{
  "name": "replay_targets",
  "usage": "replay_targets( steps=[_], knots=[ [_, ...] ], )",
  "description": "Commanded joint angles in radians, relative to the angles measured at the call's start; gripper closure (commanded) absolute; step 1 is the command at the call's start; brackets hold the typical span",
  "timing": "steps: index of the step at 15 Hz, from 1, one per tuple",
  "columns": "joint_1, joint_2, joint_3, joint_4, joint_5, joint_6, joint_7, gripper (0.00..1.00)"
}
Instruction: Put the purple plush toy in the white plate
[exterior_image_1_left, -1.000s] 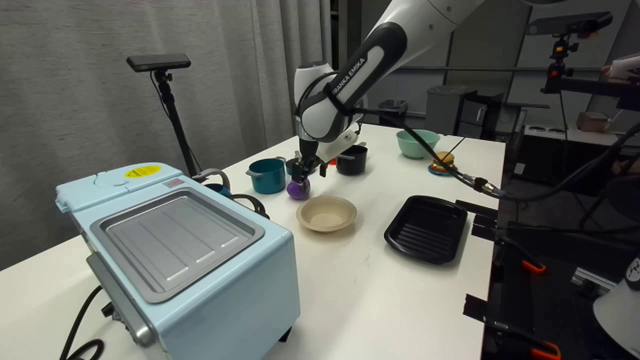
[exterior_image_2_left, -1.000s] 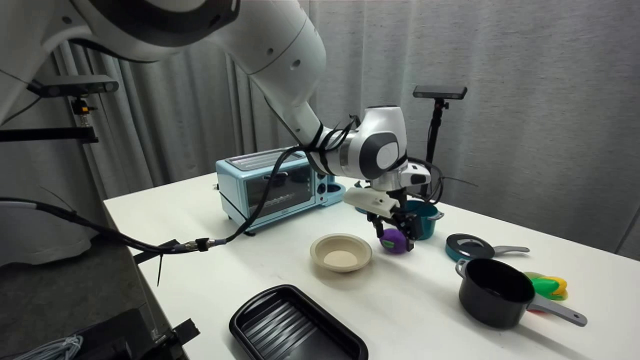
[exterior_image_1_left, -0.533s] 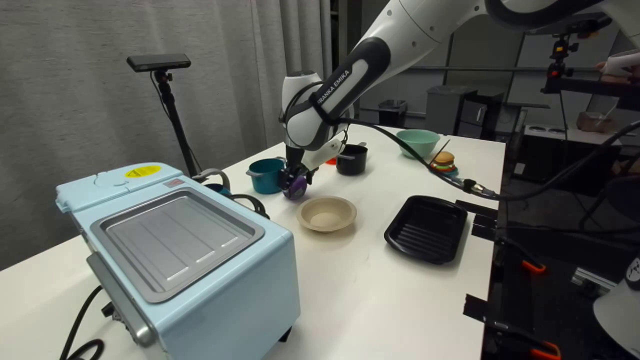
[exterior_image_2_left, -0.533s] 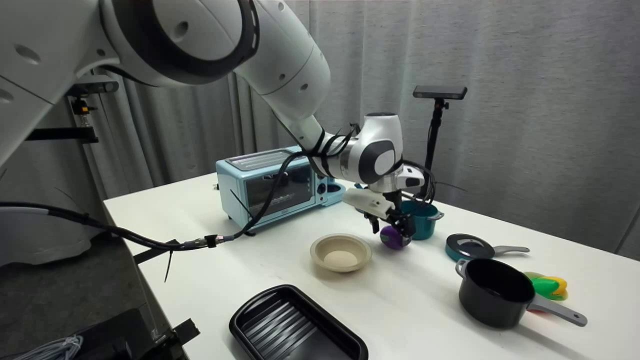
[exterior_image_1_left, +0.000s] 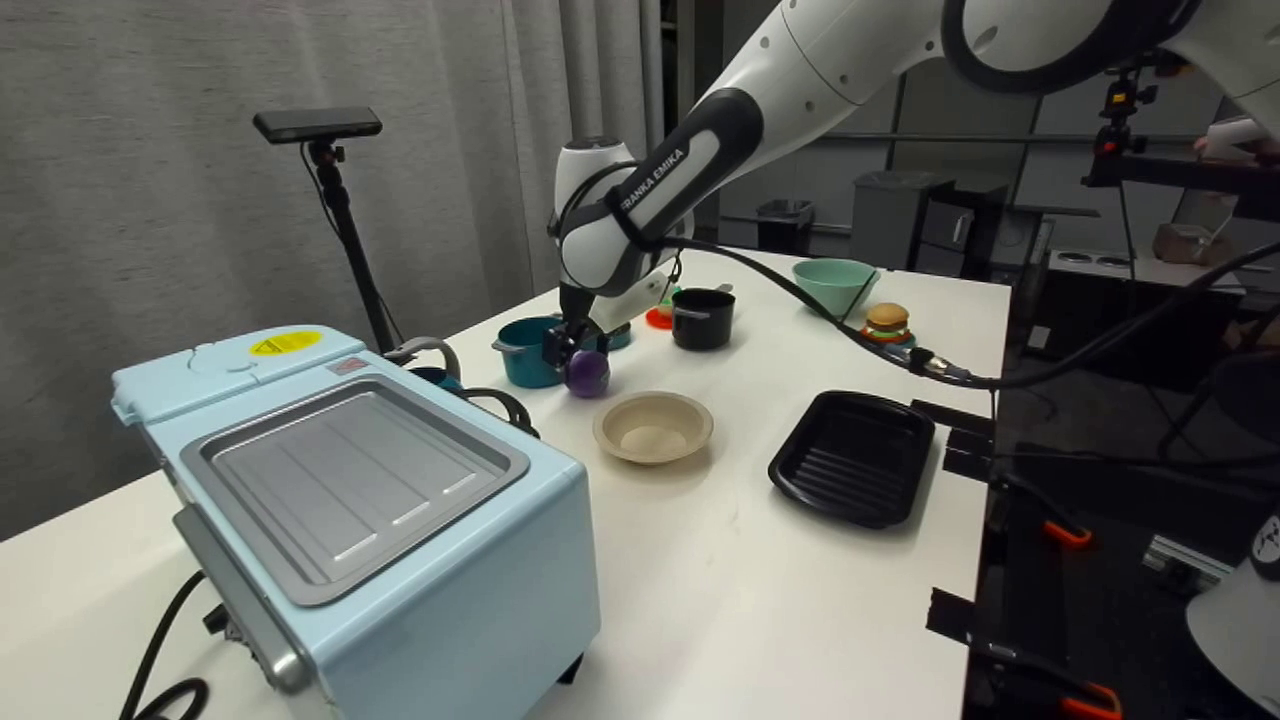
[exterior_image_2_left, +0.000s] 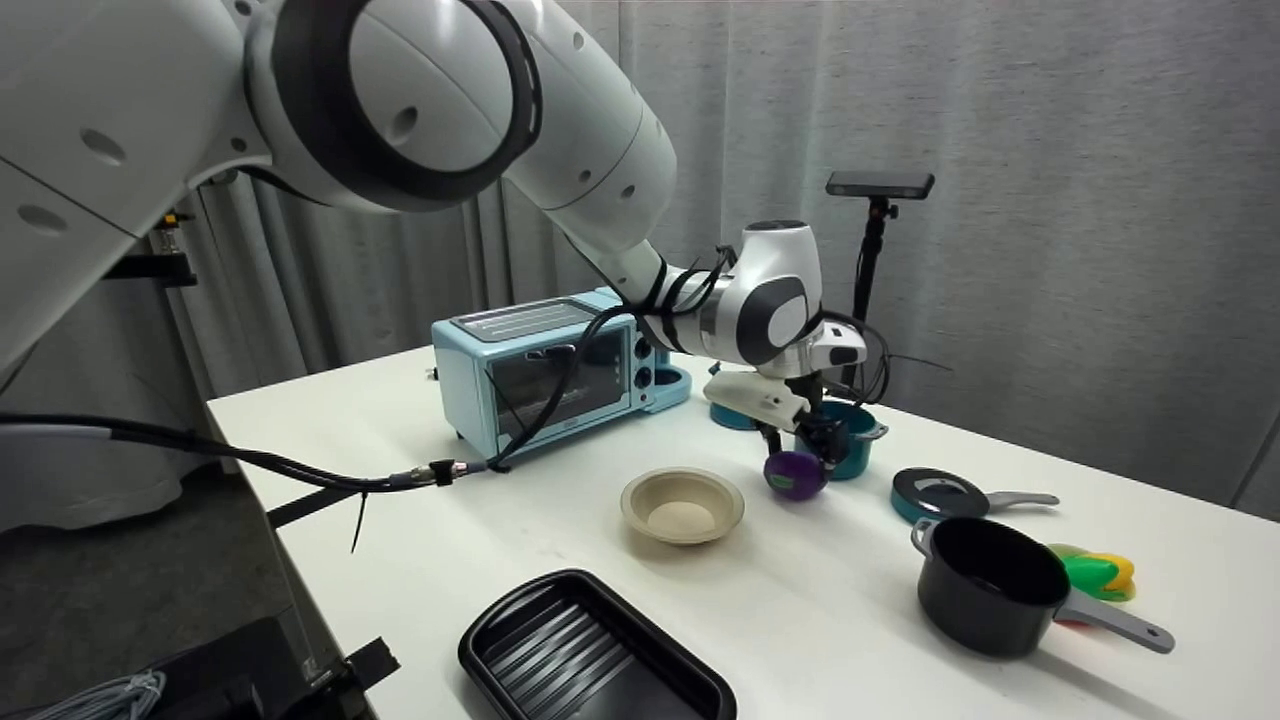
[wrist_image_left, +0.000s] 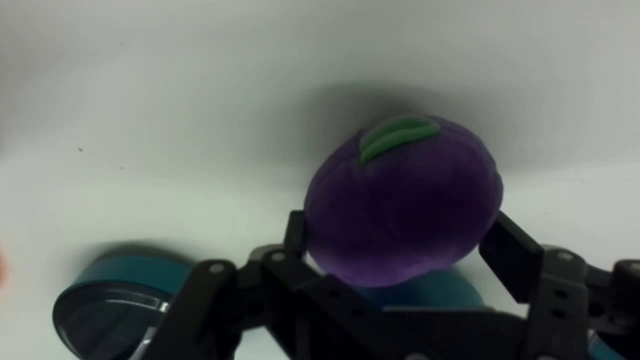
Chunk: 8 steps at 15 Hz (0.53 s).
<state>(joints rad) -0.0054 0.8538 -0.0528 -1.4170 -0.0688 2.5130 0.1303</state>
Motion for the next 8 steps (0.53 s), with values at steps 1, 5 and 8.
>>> replay_targets(
  steps=[1, 5, 8],
  knots=[
    [-0.009, 0.042, -0.001, 0.052, 0.026, -0.002, -0.002, 0.44],
    [0.0, 0.034, -0.007, 0.052, 0.028, 0.0, 0.012, 0.7],
    [0.014, -0.017, -0.003, 0.017, 0.025, -0.024, 0.01, 0.9]
  ],
)
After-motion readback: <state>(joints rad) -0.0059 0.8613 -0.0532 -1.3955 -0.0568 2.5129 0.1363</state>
